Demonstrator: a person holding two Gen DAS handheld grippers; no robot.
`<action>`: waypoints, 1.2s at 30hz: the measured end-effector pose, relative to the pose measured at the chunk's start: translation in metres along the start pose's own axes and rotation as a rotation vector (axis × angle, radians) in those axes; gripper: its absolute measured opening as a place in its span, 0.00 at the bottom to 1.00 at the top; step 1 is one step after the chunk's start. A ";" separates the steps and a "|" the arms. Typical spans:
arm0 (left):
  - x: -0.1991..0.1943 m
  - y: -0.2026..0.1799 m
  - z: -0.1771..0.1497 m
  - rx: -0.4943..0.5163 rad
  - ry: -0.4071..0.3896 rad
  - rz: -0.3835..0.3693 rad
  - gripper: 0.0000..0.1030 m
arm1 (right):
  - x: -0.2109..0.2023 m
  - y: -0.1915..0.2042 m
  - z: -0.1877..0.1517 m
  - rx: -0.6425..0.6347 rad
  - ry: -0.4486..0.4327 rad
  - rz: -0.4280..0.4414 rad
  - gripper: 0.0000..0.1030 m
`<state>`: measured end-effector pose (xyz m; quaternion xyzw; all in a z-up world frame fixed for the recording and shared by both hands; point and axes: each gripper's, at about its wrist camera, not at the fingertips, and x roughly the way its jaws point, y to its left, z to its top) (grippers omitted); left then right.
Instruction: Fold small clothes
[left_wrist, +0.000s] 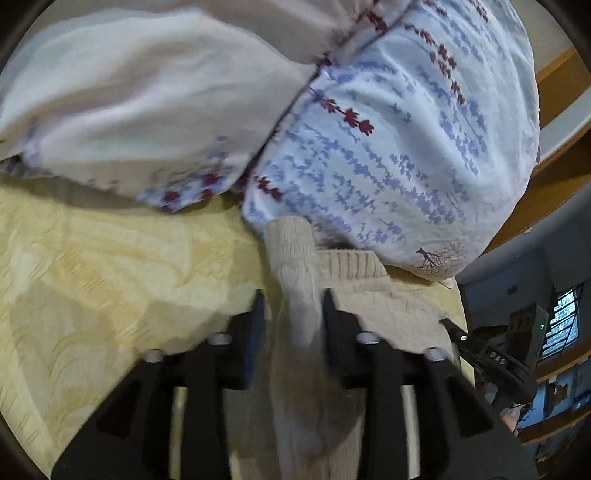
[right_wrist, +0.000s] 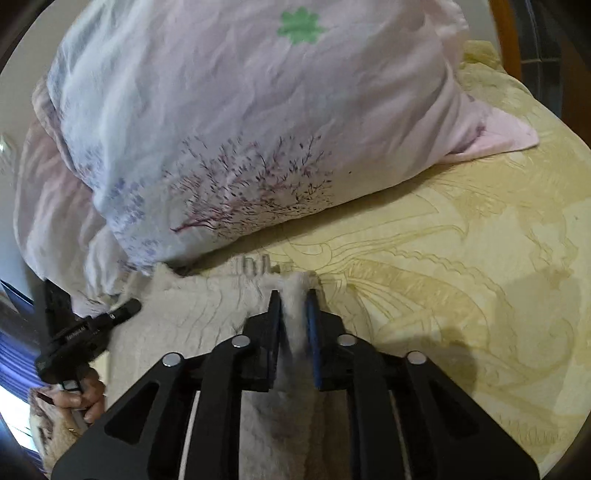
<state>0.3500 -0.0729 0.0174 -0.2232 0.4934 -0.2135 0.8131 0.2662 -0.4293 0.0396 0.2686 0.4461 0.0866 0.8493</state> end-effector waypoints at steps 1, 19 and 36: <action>-0.009 0.001 -0.004 0.004 -0.004 0.006 0.42 | -0.005 -0.001 -0.001 0.007 0.001 0.006 0.34; -0.063 -0.046 -0.095 0.206 -0.003 0.101 0.76 | -0.059 -0.003 -0.080 -0.065 -0.011 0.042 0.11; -0.053 -0.056 -0.102 0.290 -0.006 0.193 0.92 | -0.048 -0.027 -0.055 0.099 0.032 0.125 0.69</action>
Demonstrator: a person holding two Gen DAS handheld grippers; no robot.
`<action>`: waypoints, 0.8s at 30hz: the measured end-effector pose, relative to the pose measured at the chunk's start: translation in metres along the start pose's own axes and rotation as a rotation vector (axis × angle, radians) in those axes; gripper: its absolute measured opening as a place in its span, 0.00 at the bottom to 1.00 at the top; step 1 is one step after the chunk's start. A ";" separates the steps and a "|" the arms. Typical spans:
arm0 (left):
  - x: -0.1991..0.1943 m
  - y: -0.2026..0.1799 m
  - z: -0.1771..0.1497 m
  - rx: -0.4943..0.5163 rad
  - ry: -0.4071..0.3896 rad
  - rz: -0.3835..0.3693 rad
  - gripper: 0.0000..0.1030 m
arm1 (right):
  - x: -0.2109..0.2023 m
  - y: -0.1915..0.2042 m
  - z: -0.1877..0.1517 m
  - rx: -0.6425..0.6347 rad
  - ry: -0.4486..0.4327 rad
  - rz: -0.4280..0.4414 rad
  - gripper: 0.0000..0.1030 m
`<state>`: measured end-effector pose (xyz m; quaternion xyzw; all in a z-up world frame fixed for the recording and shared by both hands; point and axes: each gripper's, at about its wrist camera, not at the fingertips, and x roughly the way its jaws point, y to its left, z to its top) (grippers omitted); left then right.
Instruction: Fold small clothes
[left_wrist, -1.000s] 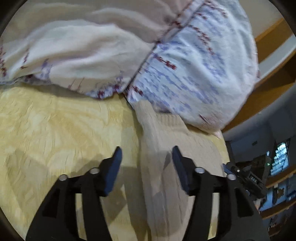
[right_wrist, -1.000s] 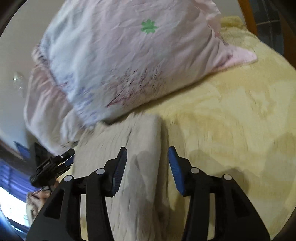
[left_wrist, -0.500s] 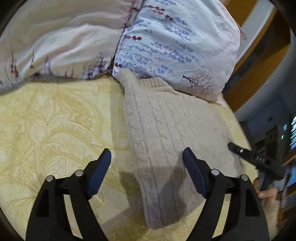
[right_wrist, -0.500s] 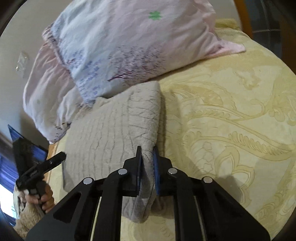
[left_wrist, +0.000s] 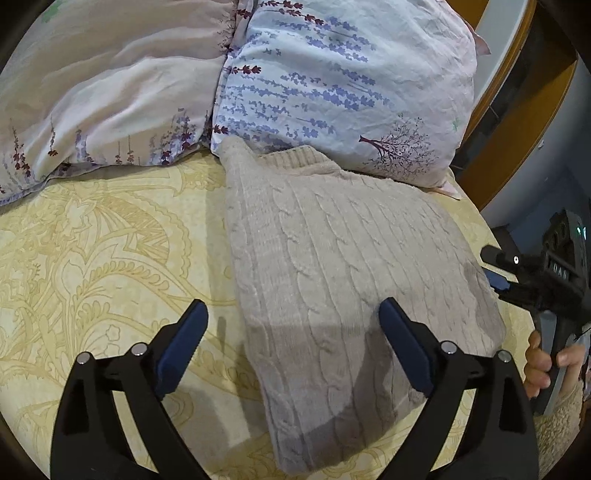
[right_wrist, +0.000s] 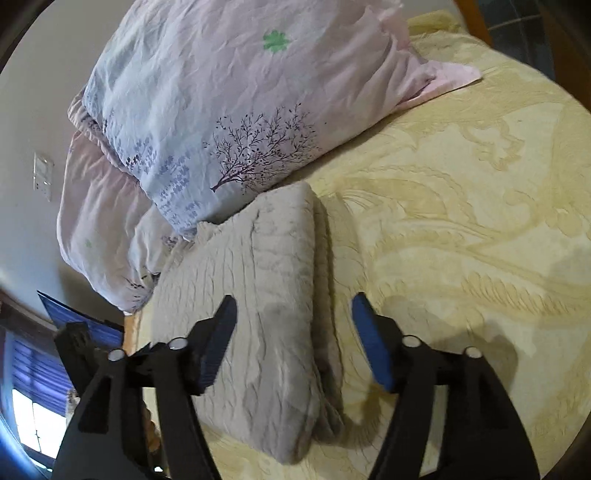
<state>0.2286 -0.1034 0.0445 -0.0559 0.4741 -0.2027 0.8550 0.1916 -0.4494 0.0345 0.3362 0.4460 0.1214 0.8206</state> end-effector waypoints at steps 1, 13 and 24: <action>0.001 0.000 0.000 0.000 0.002 -0.004 0.92 | 0.003 -0.001 0.002 0.005 0.014 -0.003 0.69; 0.016 0.004 0.009 -0.029 0.040 -0.090 0.94 | 0.026 -0.012 0.011 0.056 0.086 0.025 0.70; 0.042 0.034 0.021 -0.260 0.097 -0.324 0.80 | 0.040 -0.004 0.004 0.021 0.160 0.128 0.55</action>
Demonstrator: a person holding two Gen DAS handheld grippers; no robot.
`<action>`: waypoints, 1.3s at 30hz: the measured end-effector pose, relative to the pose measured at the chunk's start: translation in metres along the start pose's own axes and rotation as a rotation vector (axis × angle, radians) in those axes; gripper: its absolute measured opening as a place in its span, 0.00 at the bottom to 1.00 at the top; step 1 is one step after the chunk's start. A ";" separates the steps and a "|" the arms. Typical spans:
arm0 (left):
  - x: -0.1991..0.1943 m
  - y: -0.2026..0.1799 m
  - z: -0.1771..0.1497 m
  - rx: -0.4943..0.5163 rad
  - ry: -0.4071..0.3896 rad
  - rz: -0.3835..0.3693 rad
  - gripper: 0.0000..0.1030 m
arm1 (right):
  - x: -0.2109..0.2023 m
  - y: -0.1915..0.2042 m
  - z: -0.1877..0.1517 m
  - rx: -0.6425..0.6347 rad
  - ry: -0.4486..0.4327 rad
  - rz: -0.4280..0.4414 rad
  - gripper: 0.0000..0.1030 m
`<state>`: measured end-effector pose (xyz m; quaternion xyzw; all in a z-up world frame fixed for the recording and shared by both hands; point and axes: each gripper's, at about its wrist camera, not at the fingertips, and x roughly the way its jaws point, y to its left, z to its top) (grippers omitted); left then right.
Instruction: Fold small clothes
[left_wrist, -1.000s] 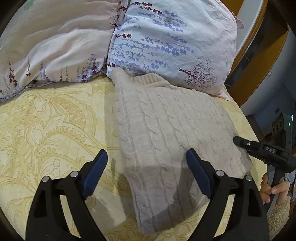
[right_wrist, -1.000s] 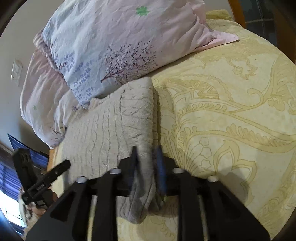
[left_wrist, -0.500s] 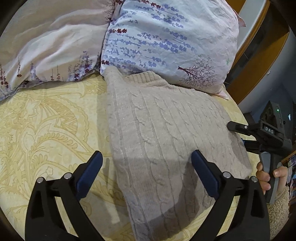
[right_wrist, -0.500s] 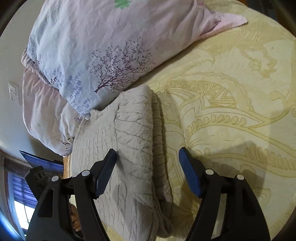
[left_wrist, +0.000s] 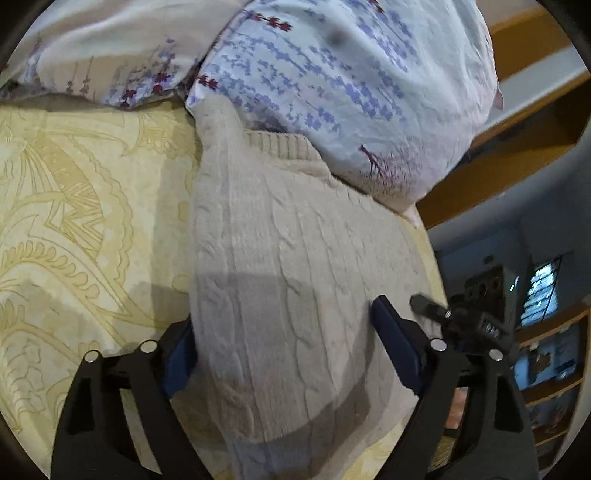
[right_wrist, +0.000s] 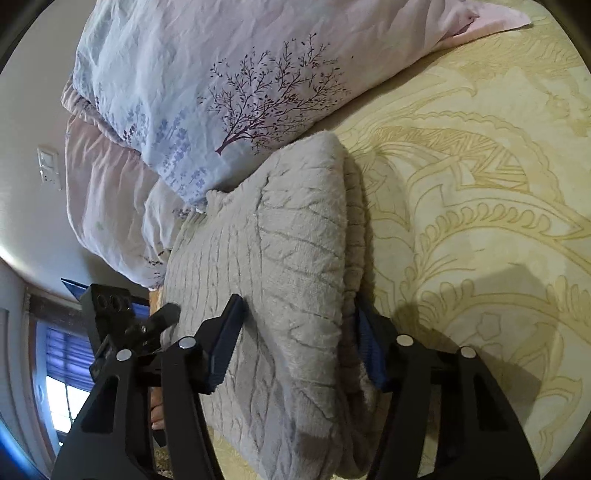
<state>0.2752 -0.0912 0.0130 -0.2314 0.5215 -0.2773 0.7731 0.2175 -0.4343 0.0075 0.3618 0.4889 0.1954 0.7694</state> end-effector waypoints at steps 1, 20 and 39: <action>0.001 0.001 0.001 -0.009 0.001 -0.006 0.78 | 0.001 0.000 0.000 -0.004 0.005 0.004 0.54; -0.072 0.008 -0.009 0.075 -0.074 0.008 0.37 | 0.021 0.071 -0.022 -0.169 -0.037 0.078 0.31; -0.149 0.080 -0.028 0.031 -0.213 0.193 0.56 | 0.063 0.100 -0.045 -0.211 -0.044 -0.017 0.45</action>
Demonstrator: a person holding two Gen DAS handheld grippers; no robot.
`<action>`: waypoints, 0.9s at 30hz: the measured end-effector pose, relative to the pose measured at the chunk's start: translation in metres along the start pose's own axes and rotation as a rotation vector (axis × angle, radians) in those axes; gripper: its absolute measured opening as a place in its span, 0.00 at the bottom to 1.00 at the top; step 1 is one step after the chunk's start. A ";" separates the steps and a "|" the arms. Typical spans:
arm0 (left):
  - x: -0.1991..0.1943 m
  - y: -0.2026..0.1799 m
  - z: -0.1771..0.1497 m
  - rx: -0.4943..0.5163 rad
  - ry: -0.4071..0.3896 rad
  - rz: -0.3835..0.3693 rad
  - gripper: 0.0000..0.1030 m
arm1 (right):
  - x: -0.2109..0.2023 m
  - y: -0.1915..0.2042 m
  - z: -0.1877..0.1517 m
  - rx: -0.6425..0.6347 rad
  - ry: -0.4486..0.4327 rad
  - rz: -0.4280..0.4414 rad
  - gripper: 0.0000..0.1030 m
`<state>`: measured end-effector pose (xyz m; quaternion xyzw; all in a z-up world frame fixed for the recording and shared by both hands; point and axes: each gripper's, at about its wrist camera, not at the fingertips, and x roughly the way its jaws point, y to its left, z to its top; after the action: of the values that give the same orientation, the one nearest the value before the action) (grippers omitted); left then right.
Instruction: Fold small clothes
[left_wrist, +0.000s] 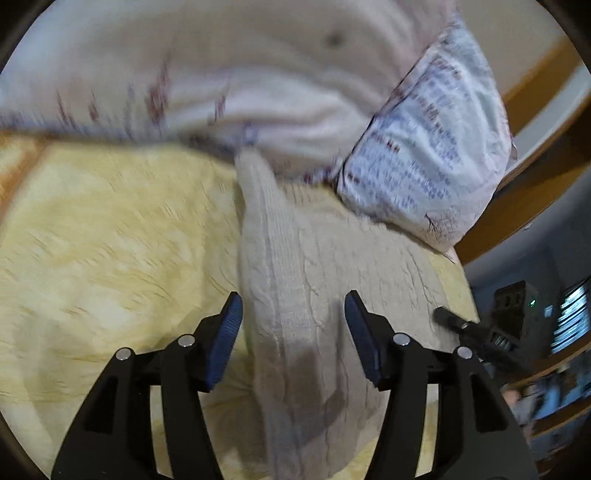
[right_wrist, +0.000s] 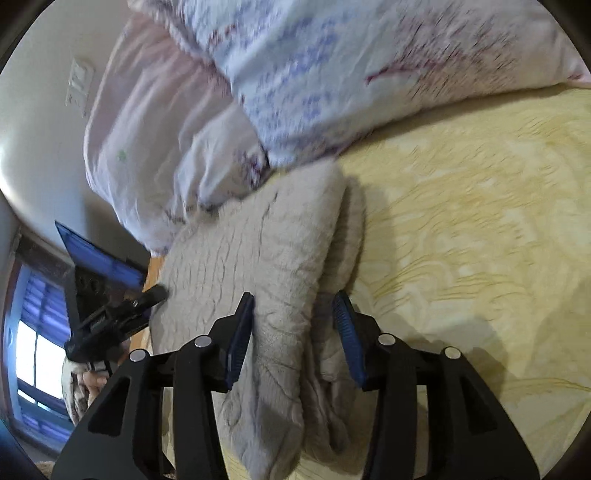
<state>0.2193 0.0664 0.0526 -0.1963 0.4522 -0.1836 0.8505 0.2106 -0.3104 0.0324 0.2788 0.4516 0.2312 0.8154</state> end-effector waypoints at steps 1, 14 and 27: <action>-0.011 -0.009 -0.003 0.049 -0.039 0.029 0.56 | -0.003 0.000 0.001 0.003 -0.019 -0.008 0.45; -0.014 -0.084 -0.054 0.431 -0.048 0.161 0.68 | 0.004 -0.001 -0.004 -0.033 -0.049 -0.124 0.09; -0.017 -0.076 -0.076 0.421 -0.064 0.332 0.78 | -0.039 0.063 -0.058 -0.342 -0.155 -0.141 0.42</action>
<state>0.1364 -0.0031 0.0628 0.0562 0.4029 -0.1254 0.9049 0.1334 -0.2745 0.0724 0.1209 0.3598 0.2246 0.8975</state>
